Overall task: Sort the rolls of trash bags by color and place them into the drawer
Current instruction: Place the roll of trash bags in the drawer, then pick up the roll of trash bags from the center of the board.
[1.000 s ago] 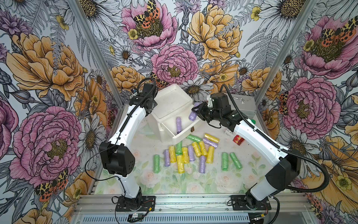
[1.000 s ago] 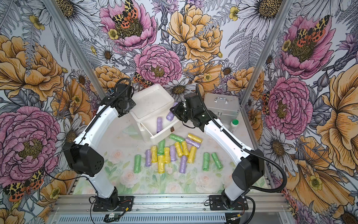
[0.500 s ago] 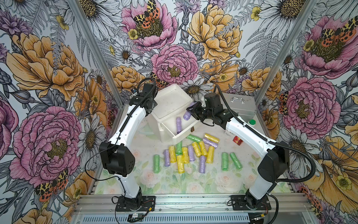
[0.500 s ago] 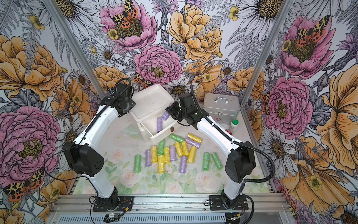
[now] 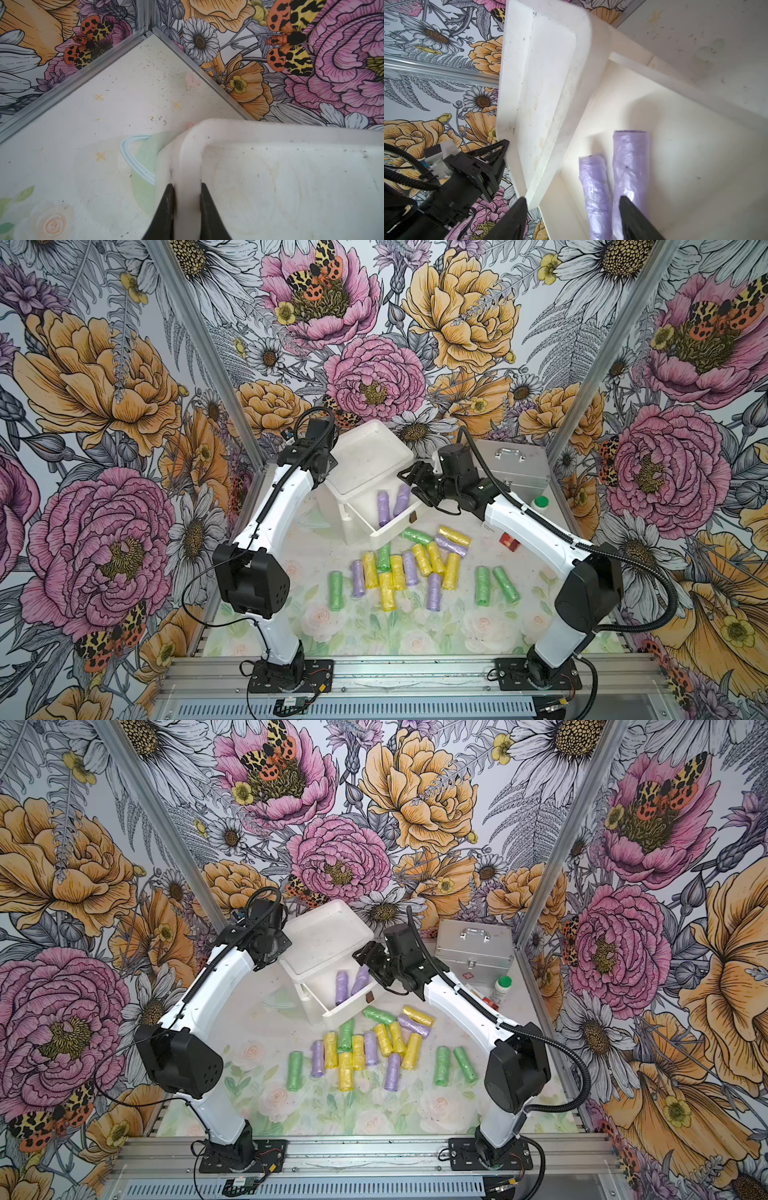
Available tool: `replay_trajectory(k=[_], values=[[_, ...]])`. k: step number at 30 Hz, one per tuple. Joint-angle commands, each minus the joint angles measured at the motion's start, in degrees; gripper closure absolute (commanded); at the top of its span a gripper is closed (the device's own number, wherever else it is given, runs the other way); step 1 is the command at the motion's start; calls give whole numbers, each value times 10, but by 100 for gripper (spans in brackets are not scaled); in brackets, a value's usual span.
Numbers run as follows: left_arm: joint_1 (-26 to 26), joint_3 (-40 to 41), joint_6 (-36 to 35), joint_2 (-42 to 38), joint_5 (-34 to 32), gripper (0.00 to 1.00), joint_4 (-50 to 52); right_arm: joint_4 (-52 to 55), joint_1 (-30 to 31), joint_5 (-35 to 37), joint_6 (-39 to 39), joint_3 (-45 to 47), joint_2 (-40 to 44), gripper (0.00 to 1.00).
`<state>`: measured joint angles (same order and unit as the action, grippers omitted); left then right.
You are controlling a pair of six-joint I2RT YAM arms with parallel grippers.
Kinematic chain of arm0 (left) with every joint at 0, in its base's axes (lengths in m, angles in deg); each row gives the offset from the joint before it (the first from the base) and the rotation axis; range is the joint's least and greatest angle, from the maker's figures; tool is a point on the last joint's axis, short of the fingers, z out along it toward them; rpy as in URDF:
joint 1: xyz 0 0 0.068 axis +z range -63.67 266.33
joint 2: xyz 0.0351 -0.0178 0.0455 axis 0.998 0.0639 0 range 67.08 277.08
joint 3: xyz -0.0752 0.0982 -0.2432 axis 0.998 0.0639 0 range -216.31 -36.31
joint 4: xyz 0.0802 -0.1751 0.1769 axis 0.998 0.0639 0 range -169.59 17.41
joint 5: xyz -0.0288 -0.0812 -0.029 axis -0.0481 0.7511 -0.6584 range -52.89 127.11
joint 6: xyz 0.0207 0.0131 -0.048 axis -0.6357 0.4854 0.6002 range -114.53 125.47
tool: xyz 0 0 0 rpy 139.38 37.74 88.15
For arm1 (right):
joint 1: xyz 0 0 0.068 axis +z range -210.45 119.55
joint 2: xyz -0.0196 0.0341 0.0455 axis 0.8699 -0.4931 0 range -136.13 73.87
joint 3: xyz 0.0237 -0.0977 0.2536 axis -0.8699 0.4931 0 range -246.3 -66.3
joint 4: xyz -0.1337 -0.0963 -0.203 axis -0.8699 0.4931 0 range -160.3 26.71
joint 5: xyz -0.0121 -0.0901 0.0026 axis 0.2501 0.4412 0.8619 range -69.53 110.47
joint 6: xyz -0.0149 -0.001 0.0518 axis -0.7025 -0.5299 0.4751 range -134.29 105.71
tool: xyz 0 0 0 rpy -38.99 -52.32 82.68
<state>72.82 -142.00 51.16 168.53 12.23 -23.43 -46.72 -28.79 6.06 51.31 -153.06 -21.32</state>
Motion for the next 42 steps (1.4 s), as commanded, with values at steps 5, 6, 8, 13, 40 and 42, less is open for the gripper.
replay_trajectory(k=[5, 6, 8, 13, 40, 42], values=[[-23, 2, 44, 4, 76, 100, 35, 74, -4, 72, -145, 156, 160, 32], [-23, 2, 44, 5, 76, 100, 34, 80, 0, 77, -150, 182, 173, 32], [-23, 2, 44, 7, 77, 100, 35, 82, 11, 87, -147, 244, 195, 34], [-26, -5, 46, 7, 81, 100, 35, 81, 65, 130, -128, 354, 215, 35], [-24, 21, 46, -9, 76, 100, 35, 79, 191, 201, -75, 364, 48, 53], [-24, 21, 46, -7, 77, 100, 35, 77, 191, 206, -74, 369, 50, 57]])
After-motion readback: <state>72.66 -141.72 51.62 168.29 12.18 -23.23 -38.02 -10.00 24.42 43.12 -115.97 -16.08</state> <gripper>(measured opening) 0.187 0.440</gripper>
